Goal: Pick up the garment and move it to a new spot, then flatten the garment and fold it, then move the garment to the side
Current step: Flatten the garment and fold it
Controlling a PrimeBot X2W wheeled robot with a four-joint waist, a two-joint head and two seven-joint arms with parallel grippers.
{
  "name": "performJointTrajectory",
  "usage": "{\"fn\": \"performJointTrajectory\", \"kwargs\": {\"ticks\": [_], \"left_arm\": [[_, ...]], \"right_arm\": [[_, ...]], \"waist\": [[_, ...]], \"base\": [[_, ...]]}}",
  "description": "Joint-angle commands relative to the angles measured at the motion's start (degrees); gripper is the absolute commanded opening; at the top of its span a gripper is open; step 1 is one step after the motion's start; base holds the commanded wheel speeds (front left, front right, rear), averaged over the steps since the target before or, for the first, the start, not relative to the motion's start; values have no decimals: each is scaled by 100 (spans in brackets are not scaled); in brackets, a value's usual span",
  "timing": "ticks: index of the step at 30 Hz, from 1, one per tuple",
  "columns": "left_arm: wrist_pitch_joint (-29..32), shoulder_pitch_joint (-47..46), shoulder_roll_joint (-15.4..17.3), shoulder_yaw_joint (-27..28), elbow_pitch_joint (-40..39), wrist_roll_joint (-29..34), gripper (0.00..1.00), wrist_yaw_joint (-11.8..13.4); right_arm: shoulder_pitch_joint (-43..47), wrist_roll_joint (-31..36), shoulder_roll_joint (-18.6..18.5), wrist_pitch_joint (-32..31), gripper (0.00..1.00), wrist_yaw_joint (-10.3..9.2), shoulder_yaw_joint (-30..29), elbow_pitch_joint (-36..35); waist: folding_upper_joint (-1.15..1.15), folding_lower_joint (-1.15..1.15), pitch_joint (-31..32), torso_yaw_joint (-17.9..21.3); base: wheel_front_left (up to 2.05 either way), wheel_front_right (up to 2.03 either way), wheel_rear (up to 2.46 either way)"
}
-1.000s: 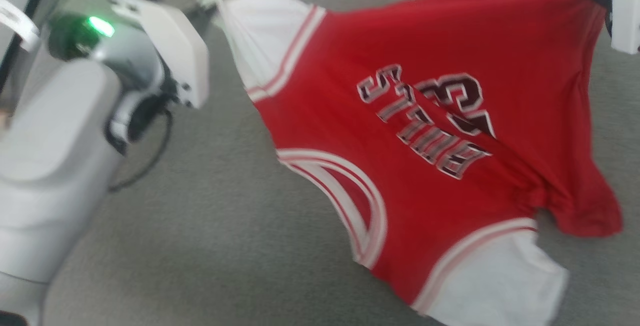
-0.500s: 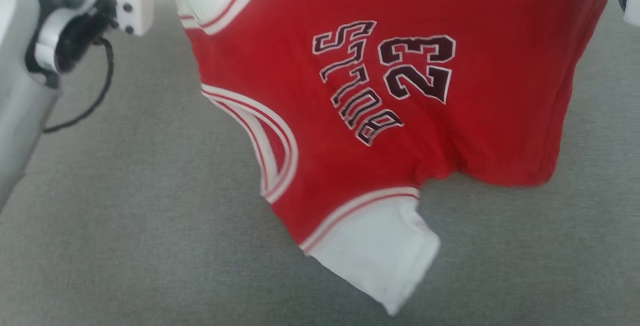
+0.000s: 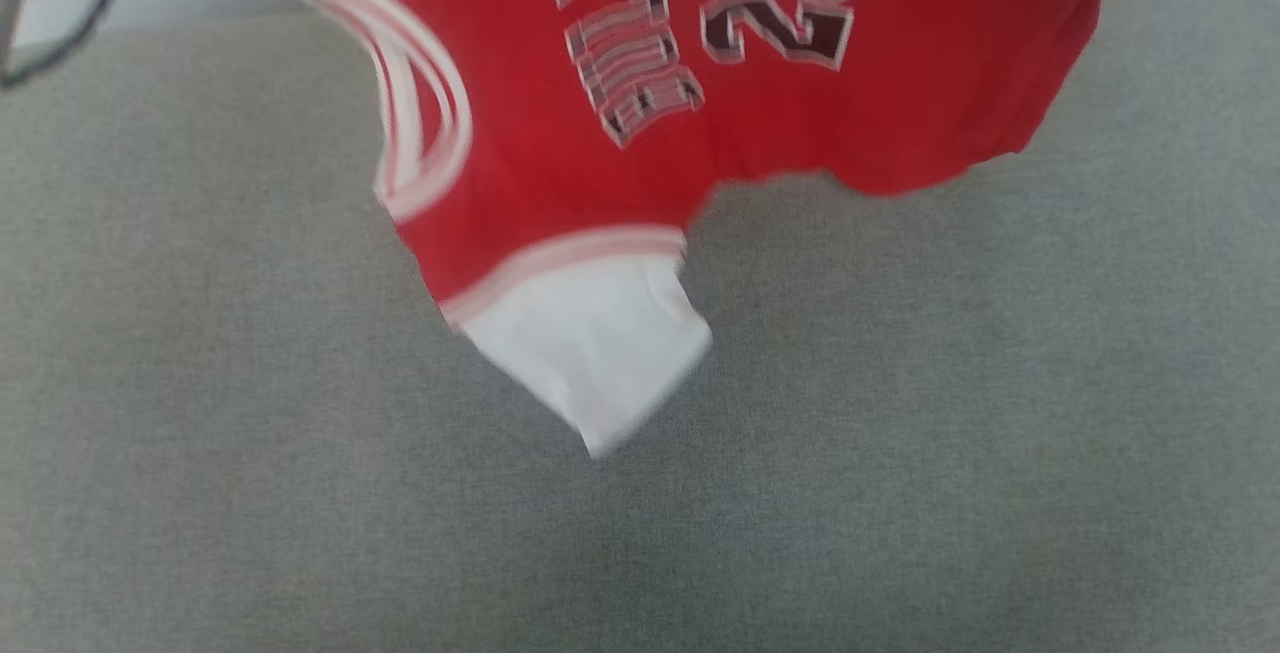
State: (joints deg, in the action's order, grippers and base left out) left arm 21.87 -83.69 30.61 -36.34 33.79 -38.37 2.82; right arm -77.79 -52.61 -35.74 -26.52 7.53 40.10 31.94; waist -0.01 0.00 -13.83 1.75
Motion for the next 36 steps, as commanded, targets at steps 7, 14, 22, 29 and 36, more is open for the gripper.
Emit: {"fn": "performJointTrajectory", "kwargs": {"ticks": [7,14,22,29,36], "left_arm": [[-1290,-1084,-330,26,867,572,0,156],[-3140,-2144,-672,74,1605,1059,0,406],[-3710,-1881,-969,-13,2003,1203,0,-99],[-3414,-875,-1168,-241,2620,932,0,-775],[-2262,178,-1274,-598,2723,436,0,-1020]], "right_arm": [[-769,742,419,1203,0,-9,92,834],[-1698,1767,772,3098,0,-9,26,1977],[-1640,2118,1108,3573,0,-8,305,2952],[-701,1334,992,2992,0,-8,821,2727],[240,322,472,2382,0,-8,1406,1811]], "waist": [[1,0,-607,-4],[1,0,-1231,-120],[1,0,-1535,-393],[1,0,-1343,-602],[1,0,-1008,-724]], "base": [[0,0,0],[0,0,0],[0,0,0],[0,0,0],[0,0,0]]}}
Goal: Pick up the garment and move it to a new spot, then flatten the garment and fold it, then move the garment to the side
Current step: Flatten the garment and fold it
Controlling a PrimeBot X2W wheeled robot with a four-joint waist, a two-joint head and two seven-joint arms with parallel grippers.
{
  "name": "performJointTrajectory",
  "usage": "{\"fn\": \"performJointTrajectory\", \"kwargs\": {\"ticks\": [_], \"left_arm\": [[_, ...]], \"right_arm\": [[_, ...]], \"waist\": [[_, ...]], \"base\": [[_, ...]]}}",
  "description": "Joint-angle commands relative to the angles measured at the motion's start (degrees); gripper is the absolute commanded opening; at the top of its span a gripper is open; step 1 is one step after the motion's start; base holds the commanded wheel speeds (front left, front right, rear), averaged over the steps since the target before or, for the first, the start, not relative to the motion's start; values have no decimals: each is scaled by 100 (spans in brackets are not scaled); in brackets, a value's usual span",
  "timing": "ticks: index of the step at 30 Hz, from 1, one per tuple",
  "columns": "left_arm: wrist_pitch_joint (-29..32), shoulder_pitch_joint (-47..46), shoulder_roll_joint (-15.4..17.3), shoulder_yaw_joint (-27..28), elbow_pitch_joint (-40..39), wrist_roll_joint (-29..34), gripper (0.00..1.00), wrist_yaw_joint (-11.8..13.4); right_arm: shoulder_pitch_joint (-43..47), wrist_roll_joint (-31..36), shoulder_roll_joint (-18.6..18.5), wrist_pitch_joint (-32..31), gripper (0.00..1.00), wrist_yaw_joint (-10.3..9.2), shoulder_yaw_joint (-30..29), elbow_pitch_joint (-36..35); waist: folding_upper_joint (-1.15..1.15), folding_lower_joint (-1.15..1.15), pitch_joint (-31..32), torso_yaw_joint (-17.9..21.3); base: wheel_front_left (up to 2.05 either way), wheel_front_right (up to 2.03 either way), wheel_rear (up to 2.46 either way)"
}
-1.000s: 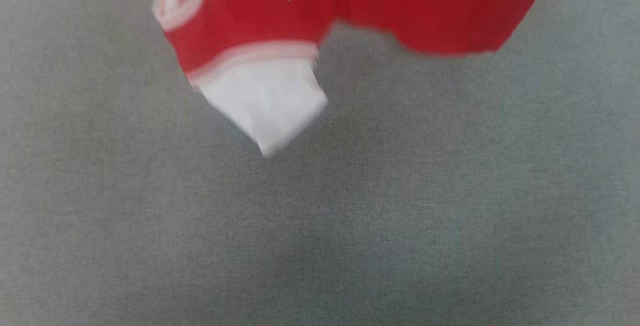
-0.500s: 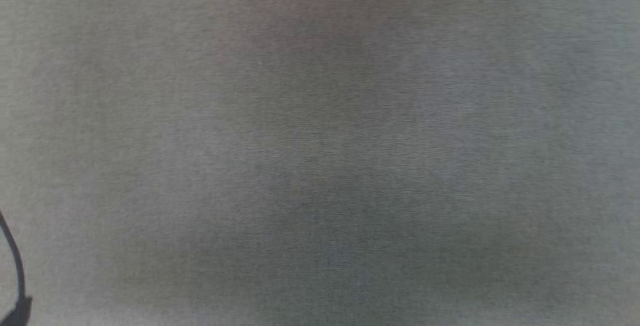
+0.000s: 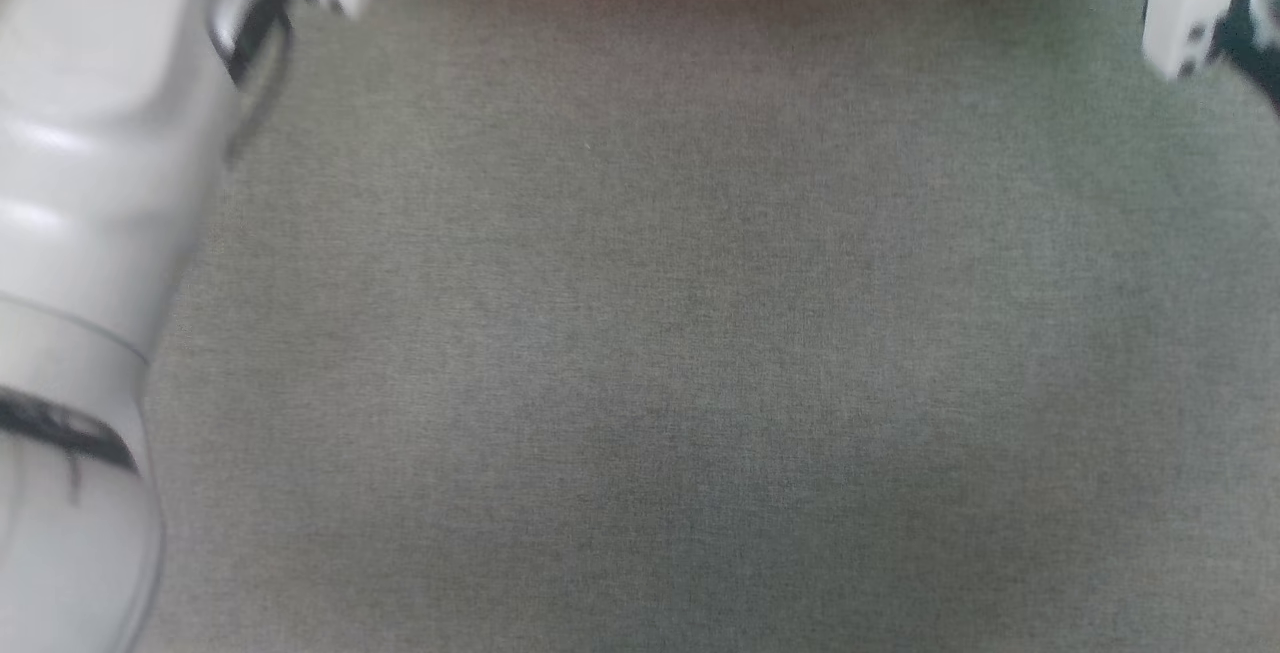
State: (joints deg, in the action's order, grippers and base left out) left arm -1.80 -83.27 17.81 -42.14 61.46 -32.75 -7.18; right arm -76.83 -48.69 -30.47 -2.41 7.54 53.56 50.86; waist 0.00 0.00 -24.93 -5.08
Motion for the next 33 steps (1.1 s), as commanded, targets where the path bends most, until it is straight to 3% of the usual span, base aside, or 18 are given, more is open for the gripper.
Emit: {"fn": "performJointTrajectory", "kwargs": {"ticks": [1,10,12,16,22,26,33], "left_arm": [[302,336,-16,-61,-137,-268,0,-17],[1947,2081,625,-452,-1712,-1256,0,-23],[2214,2489,866,-489,-2215,-1340,0,104],[2651,3347,1387,-457,-3402,-1588,0,601],[3101,4651,2117,-434,-5307,-1821,0,1603],[3232,5390,2434,-462,-6270,-1955,0,2168],[3394,6408,2767,-572,-7220,-2152,0,2906]], "right_arm": [[260,-150,-140,-85,0,-9,186,-263],[1379,-1059,-971,-419,0,-9,713,-1495],[1626,-1209,-1138,-442,0,-9,793,-1736],[2078,-1431,-1417,-415,0,-9,869,-2196],[2772,-1632,-1733,-198,0,-9,860,-2683],[3219,-1645,-1971,-126,0,-9,853,-3012],[4060,-1665,-2303,-295,0,-9,1023,-3656]], "waist": [[0,0,152,-50],[0,0,487,-103],[0,0,538,-89],[0,0,597,-10],[0,0,631,119],[0,0,646,168],[0,0,708,242]], "base": [[0,0,0],[0,0,0],[0,0,0],[0,0,0],[0,0,0],[0,0,0],[0,0,0]]}}
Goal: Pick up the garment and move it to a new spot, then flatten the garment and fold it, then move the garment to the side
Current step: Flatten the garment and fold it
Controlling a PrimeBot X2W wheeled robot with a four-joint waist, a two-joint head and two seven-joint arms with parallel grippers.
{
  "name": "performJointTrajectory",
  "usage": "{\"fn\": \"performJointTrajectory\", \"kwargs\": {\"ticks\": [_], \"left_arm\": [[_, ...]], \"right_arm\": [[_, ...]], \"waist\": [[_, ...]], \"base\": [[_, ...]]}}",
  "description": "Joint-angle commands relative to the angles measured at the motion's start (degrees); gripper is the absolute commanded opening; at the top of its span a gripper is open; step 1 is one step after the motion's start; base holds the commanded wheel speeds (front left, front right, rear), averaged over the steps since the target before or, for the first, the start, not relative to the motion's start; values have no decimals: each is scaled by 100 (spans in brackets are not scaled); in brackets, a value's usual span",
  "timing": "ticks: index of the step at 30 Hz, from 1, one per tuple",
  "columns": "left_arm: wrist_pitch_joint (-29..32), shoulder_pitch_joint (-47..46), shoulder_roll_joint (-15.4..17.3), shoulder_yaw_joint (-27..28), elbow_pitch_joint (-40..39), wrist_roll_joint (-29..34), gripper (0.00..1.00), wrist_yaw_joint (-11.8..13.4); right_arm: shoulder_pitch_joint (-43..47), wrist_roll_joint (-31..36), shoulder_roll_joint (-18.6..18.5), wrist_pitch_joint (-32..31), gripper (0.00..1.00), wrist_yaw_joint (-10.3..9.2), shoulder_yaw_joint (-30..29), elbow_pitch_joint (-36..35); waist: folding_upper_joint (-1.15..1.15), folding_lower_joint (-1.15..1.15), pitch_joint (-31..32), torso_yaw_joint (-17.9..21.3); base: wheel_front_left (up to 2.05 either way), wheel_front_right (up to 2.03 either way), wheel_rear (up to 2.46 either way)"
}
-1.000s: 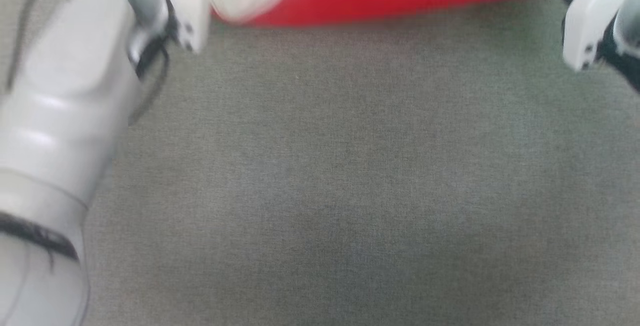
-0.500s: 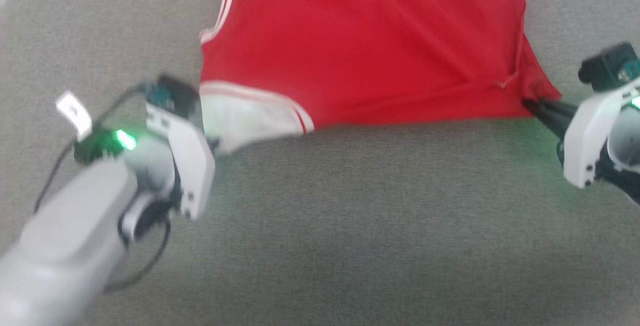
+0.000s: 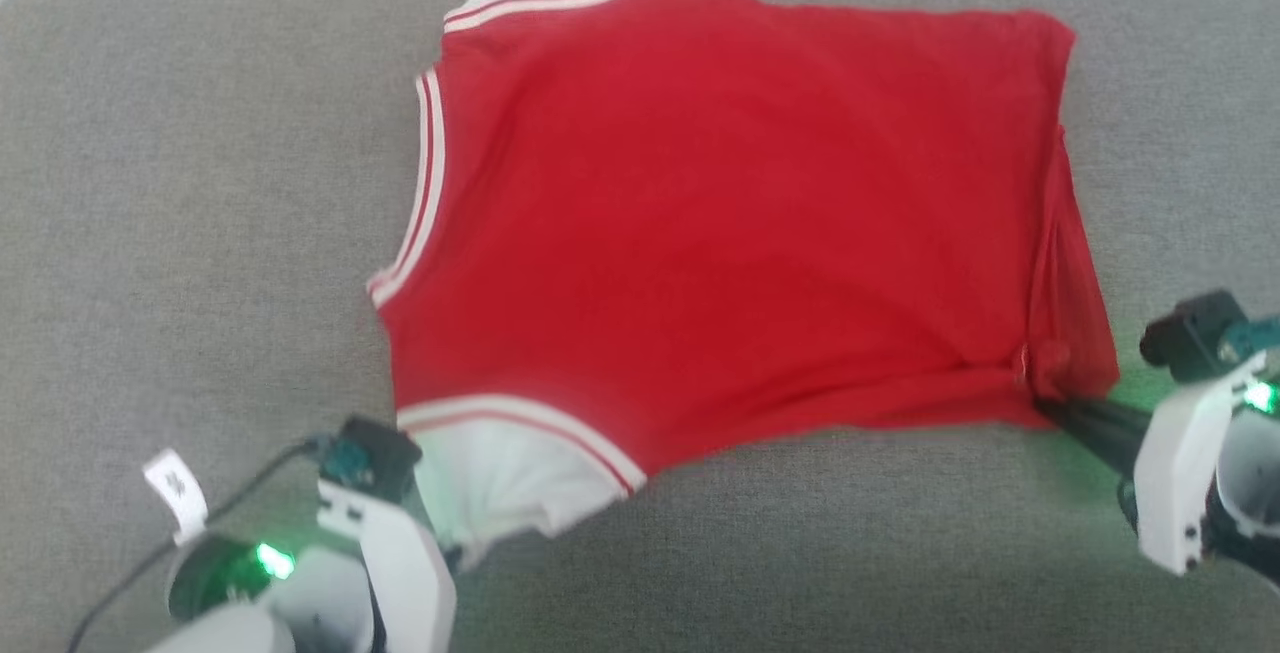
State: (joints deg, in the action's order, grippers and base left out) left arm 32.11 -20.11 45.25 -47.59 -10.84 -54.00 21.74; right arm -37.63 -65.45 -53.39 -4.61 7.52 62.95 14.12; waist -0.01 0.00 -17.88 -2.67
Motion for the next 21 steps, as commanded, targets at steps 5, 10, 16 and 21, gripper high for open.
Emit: {"fn": "performJointTrajectory", "kwargs": {"ticks": [5,10,16,21], "left_arm": [[49,602,157,-133,-290,-156,0,303],[87,862,280,-161,-474,-200,0,451],[-47,774,551,7,-689,-74,0,506],[-138,394,891,232,-922,222,0,451]], "right_arm": [[737,-130,-208,-214,0,-4,179,-417],[1182,-228,-363,-289,0,-5,192,-737],[1402,-348,-424,-97,0,-5,-153,-948],[1332,-282,-429,13,0,-7,-616,-1010]], "waist": [[1,0,53,-7],[1,0,125,-6],[1,0,207,59],[1,0,245,137]], "base": [[0,0,0],[0,0,0],[0,0,0],[0,0,0]]}}
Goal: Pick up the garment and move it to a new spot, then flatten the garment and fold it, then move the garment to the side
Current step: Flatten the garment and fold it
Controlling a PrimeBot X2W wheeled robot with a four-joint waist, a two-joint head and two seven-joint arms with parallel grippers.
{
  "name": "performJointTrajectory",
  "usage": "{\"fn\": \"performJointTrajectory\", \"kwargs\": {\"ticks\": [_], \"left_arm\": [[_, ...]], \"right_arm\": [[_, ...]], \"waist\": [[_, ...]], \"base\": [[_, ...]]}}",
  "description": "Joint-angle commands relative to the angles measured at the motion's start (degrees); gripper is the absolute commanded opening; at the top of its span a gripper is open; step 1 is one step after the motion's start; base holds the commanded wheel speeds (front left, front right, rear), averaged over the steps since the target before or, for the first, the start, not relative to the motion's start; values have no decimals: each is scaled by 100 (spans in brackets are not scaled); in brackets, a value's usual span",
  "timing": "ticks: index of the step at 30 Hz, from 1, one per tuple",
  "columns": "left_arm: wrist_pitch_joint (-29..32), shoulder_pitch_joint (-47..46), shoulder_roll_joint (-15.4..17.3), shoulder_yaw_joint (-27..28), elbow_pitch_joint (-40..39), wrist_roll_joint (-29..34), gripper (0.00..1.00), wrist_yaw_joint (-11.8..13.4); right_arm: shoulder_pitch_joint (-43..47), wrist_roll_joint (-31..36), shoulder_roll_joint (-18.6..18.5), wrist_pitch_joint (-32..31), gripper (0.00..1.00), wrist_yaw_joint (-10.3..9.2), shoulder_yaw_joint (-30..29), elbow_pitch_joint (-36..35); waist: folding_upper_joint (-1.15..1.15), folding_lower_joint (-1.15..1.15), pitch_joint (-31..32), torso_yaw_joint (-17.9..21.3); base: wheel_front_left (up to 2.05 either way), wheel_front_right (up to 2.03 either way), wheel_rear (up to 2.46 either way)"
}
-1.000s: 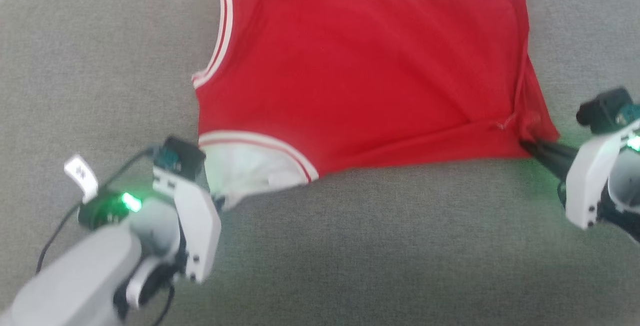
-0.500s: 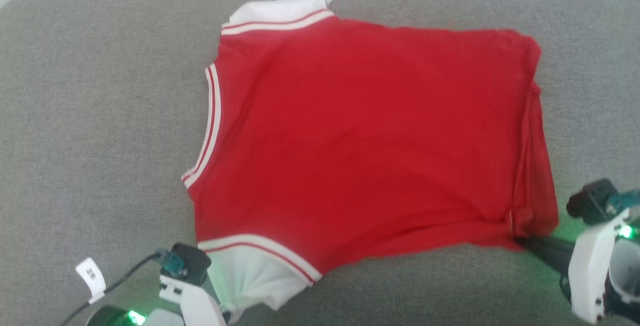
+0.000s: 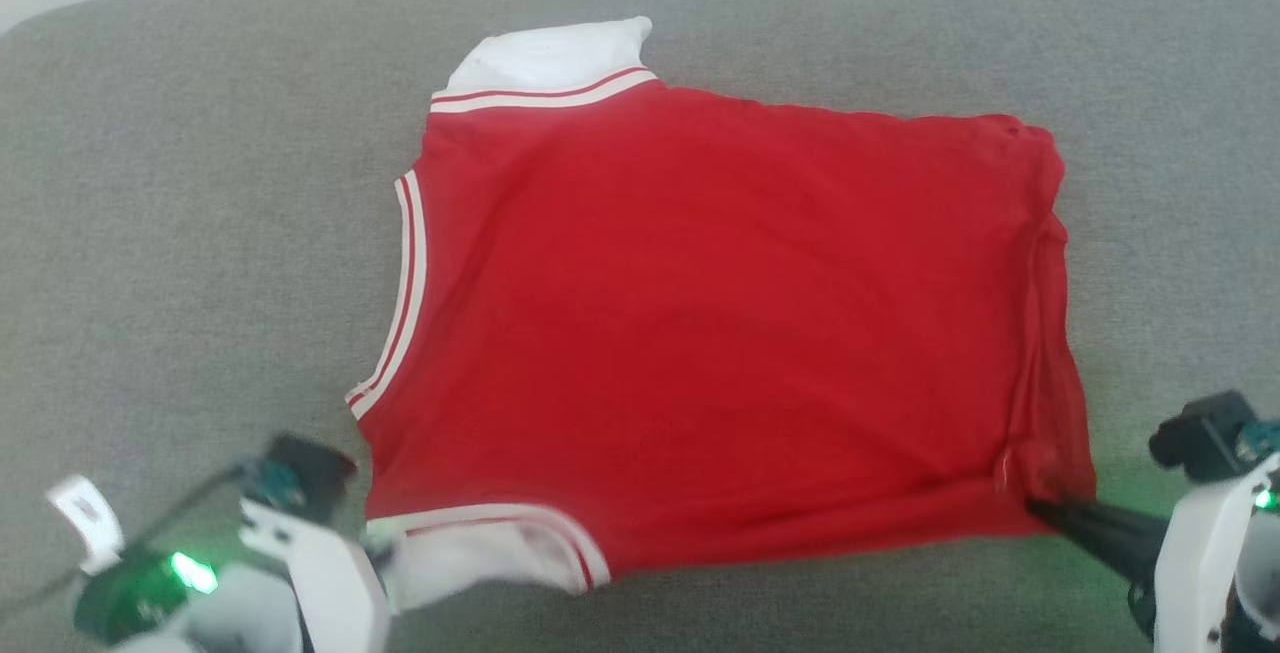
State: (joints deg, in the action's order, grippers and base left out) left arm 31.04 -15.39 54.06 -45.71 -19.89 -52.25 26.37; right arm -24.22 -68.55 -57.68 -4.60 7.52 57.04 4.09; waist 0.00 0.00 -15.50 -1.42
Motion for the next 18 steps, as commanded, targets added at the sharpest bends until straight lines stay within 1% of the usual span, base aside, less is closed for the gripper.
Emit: {"fn": "performJointTrajectory", "kwargs": {"ticks": [1,3,4,5,7,9,14,18], "left_arm": [[-31,-174,80,93,-34,120,0,-20],[-50,-438,195,177,-58,268,0,-104],[-50,-438,195,177,-58,268,0,-104],[-51,-563,213,212,-52,333,0,-161],[-72,-868,251,260,6,522,0,-322],[-79,-1213,214,296,156,649,0,-518],[-205,-2109,-108,311,911,939,0,-1110],[-355,-2763,-534,168,1743,1232,0,-1571]], "right_arm": [[-42,42,23,2,0,-7,-124,6],[-157,116,87,-27,0,-7,-345,54],[-157,116,87,-27,0,-7,-345,54],[-220,144,128,-53,0,-7,-442,75],[-356,255,193,-124,0,-7,-641,132],[-538,380,317,-214,0,-6,-826,205],[-1029,674,699,-474,0,-7,-1159,547],[-1366,892,1036,-680,0,-7,-1240,953]], "waist": [[0,0,8,29],[0,0,-7,66],[0,0,-7,66],[0,0,-24,85],[0,0,-80,116],[0,0,-147,140],[0,0,-379,161],[0,0,-551,127]], "base": [[0,0,0],[0,0,0],[0,0,0],[0,0,0],[0,0,0],[0,0,0],[0,0,0],[0,0,0]]}}
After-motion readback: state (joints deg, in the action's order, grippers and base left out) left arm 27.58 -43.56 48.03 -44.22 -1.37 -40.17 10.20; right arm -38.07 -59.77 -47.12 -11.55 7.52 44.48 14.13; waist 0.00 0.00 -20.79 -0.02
